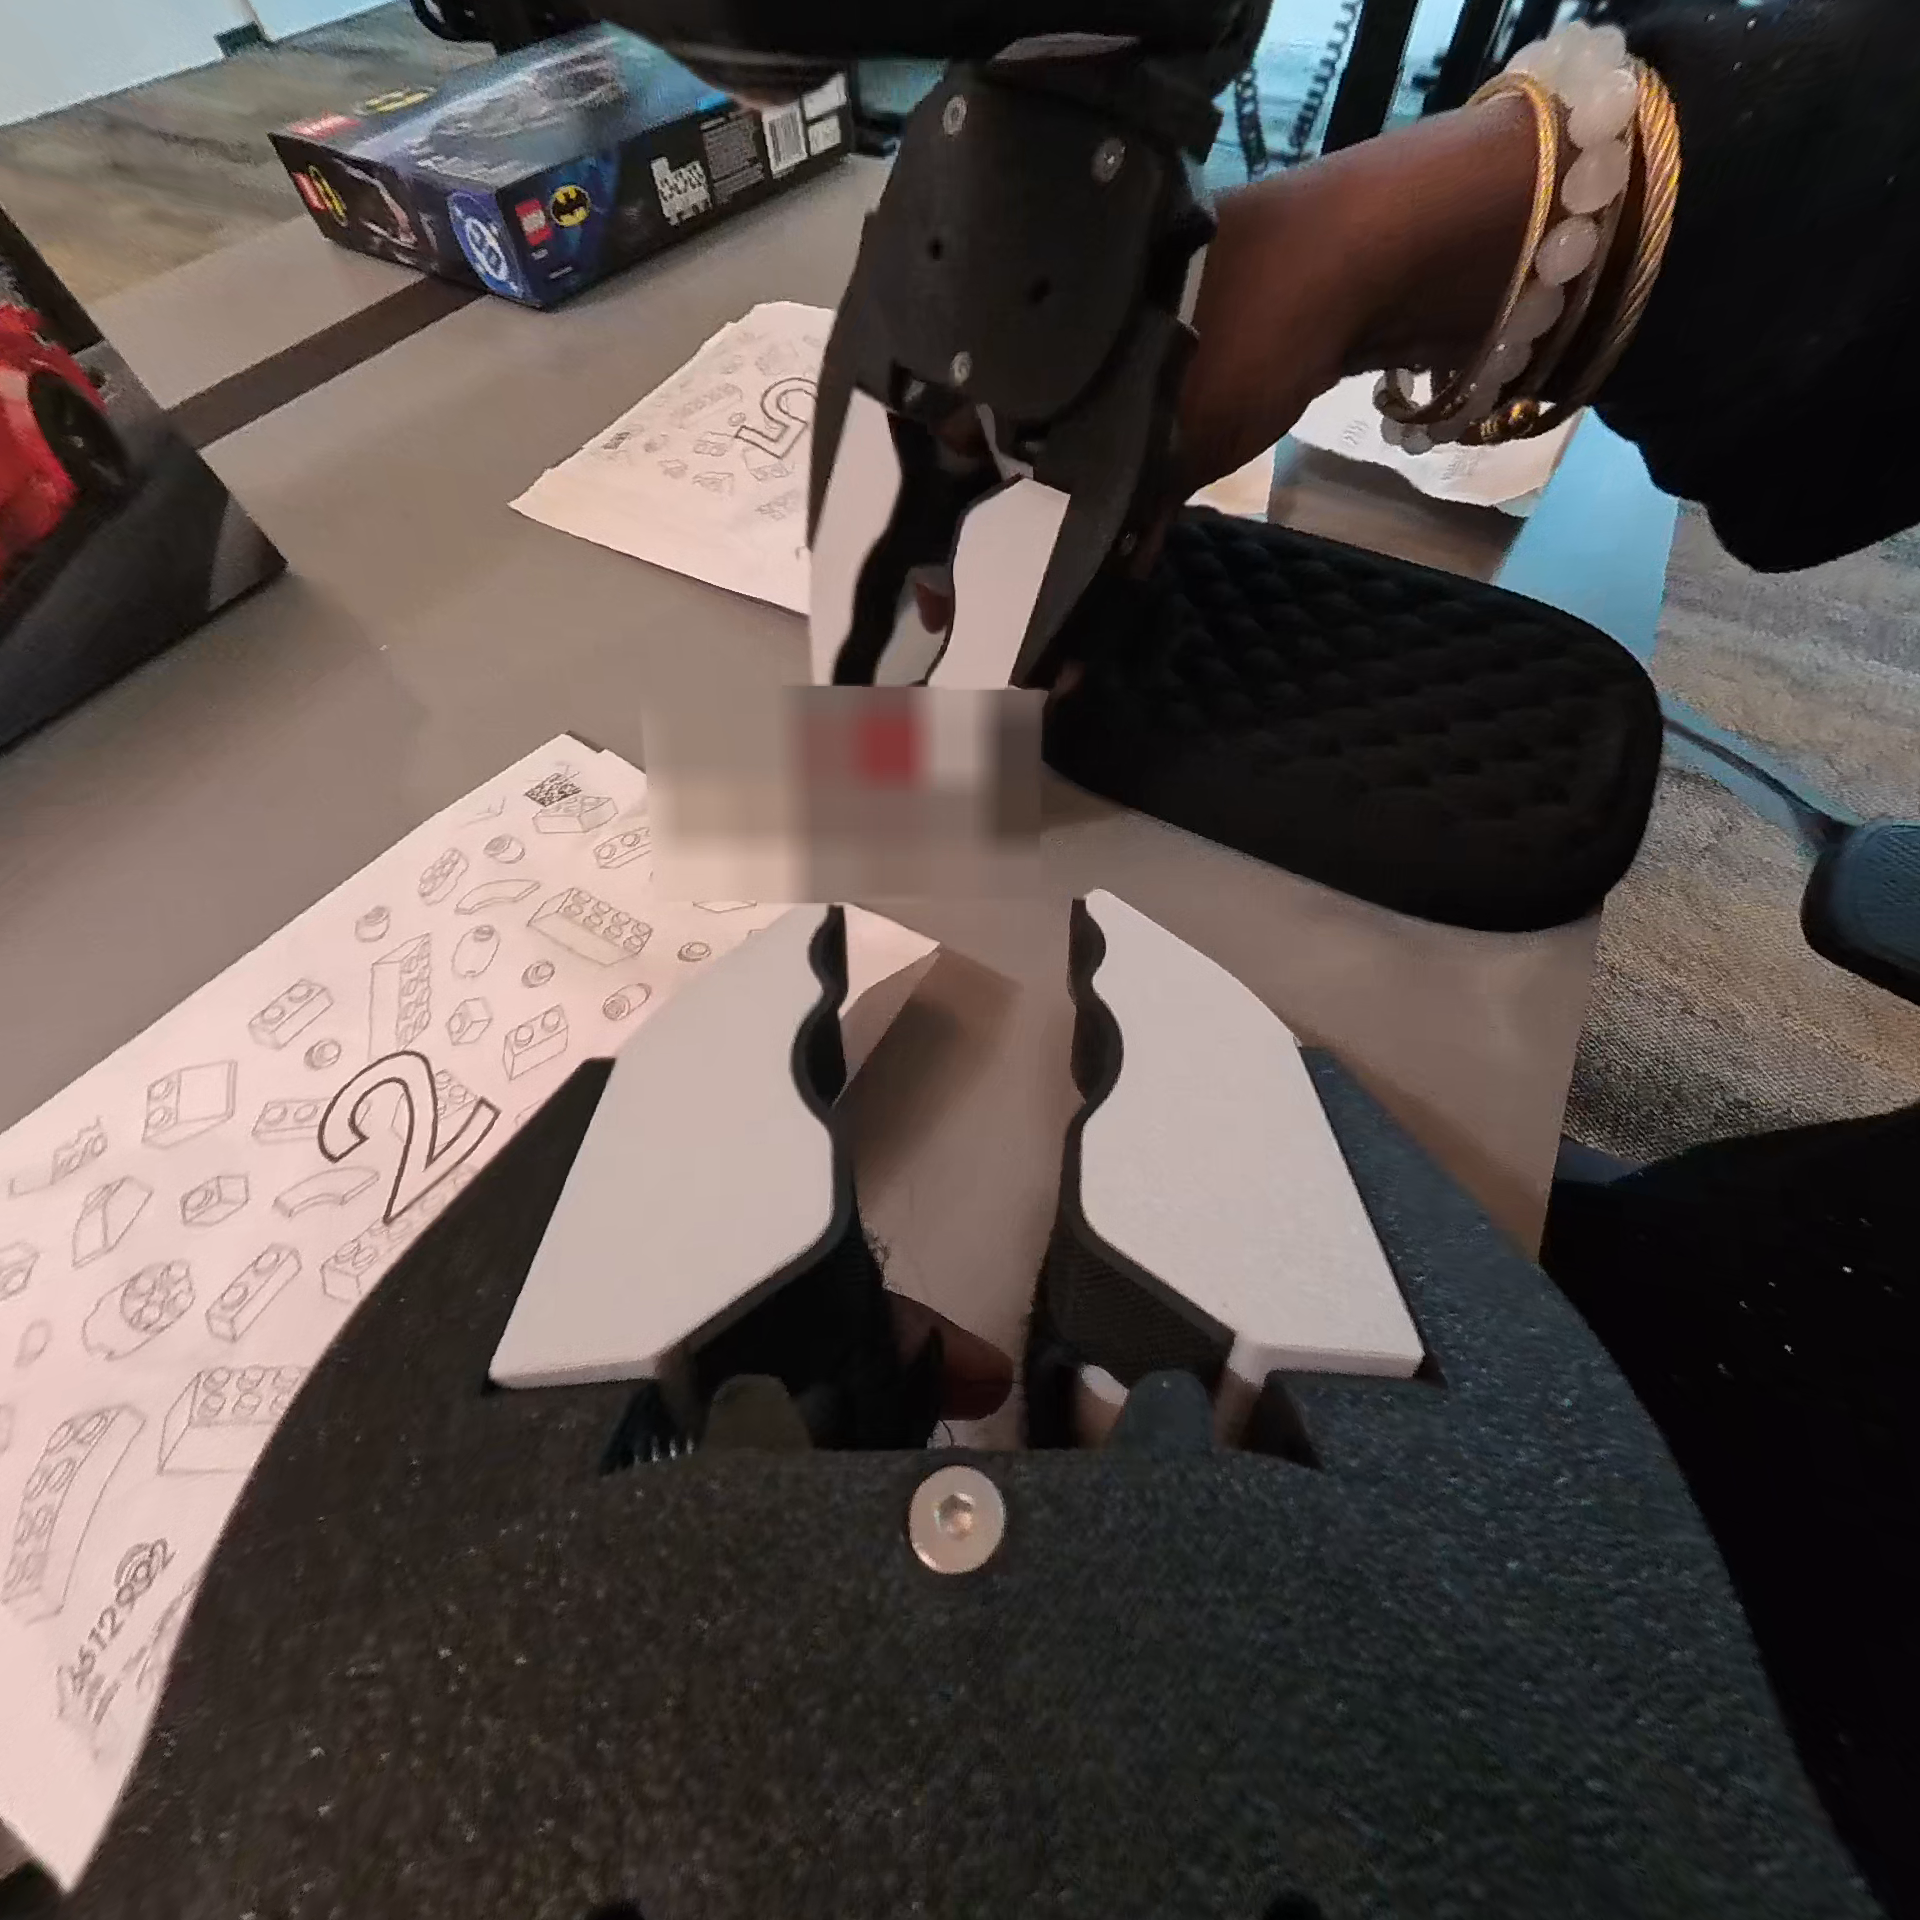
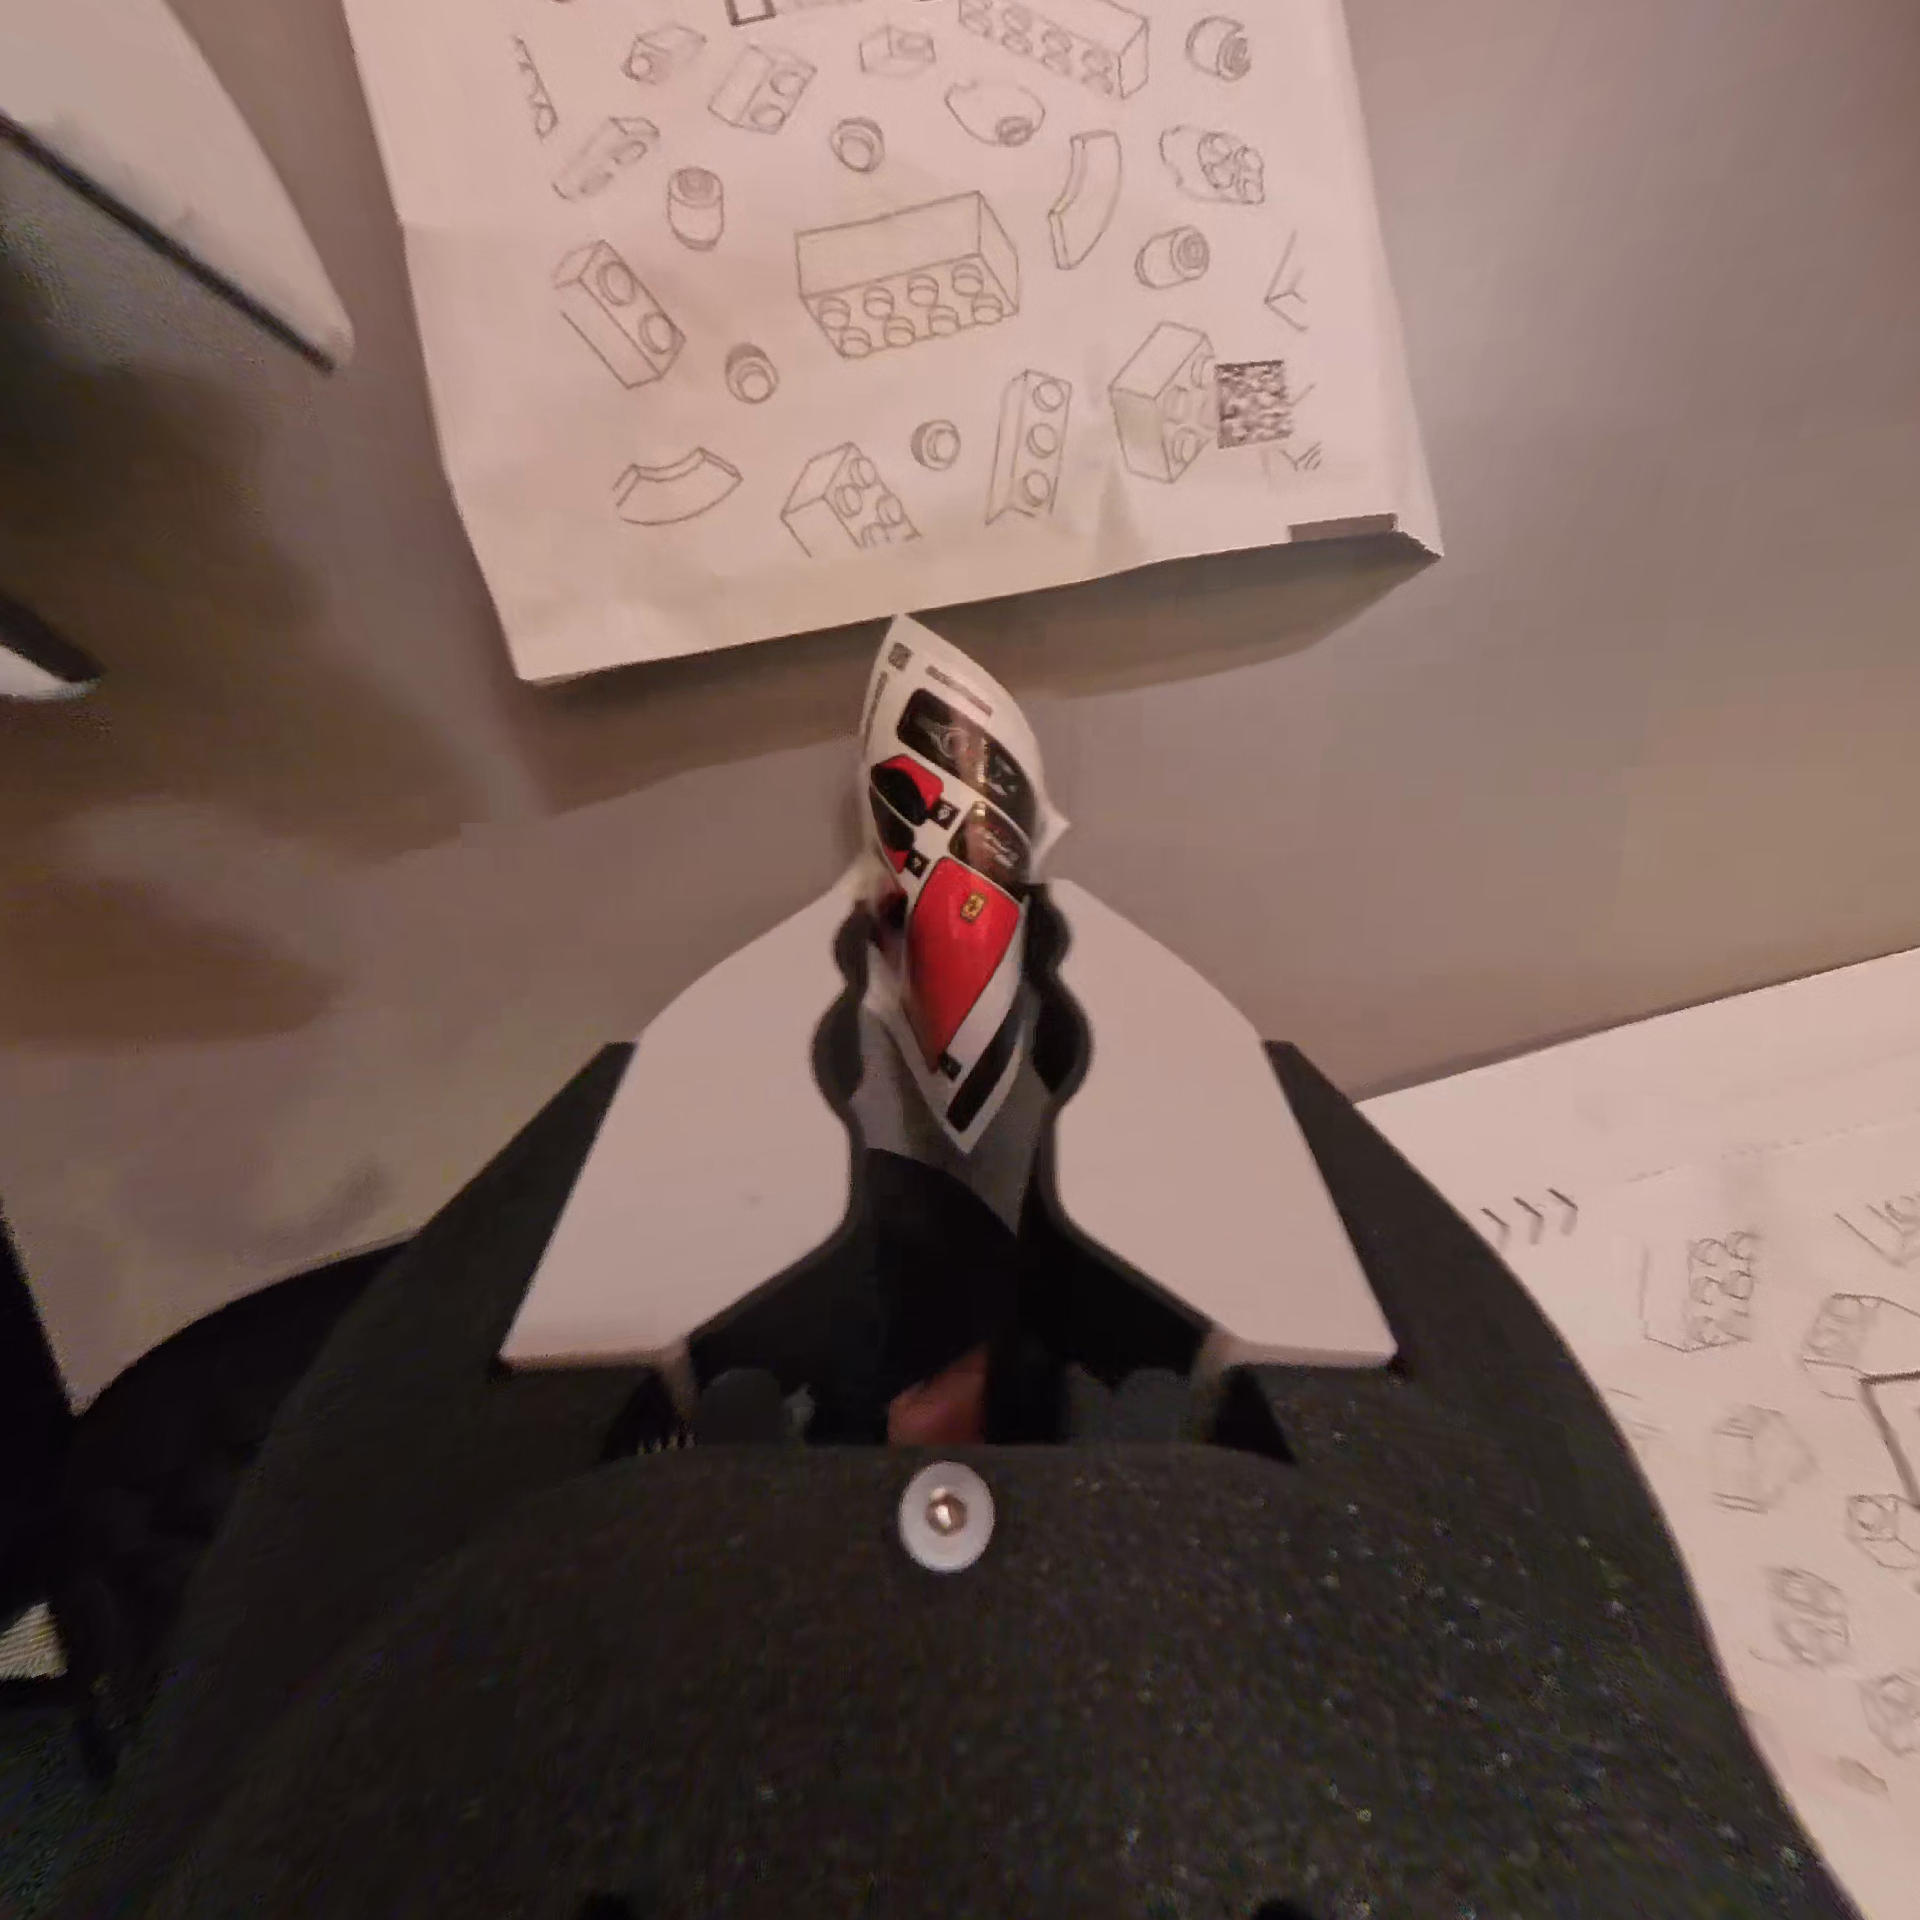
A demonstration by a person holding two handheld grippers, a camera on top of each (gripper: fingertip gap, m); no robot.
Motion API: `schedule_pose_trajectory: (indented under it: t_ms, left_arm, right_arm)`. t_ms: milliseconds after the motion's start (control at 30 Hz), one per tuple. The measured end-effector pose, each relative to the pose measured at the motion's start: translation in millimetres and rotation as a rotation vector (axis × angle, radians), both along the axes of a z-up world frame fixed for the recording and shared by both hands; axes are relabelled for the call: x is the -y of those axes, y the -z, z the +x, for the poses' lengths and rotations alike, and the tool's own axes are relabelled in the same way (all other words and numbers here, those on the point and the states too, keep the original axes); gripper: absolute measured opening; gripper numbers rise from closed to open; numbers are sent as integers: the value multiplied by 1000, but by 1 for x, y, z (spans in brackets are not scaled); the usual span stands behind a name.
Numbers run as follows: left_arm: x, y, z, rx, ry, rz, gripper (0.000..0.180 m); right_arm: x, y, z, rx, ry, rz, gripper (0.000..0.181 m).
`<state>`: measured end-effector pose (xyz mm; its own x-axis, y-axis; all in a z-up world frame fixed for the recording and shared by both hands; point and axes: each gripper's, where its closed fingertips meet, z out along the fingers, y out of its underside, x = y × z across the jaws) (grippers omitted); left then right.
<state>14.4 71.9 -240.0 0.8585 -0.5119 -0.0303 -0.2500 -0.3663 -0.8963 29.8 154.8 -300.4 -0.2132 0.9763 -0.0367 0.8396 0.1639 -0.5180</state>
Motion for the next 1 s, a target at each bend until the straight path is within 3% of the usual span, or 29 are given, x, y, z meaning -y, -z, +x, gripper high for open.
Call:
schedule_pose_trajectory:
  t_ms: [67, 267, 467, 733, 833, 900, 1000]
  left_arm:
    - [3, 0, -2, 4, -6, 8, 42]
    - [5, -13, -16, 68, -77, 63, 52]
    - [-4, -53, -29, 490, -69, 76, 36]
    - [1, -71, -33, 489, -37, 137, 22]
    - [6, -77, -37, 529, -29, 161, 5]
    - [10, -81, -38, 571, -15, 190, 0]
    - [17, -89, -46, 649, -3, 230, 0]
  right_arm:
    - [6, 0, 1, 2, -10, -28, 14]
    - [12, -27, -5, -130, 2, -79, 5]
    - [42, -83, -26, -271, -84, -77, 5]
    - [70, -106, -49, -290, -189, 60, 6]
    - [78, -108, -55, -293, -205, 89, 6]
    - [79, -112, -59, -313, -204, 107, 11]
    - [80, -121, -63, -356, -182, 105, 33]
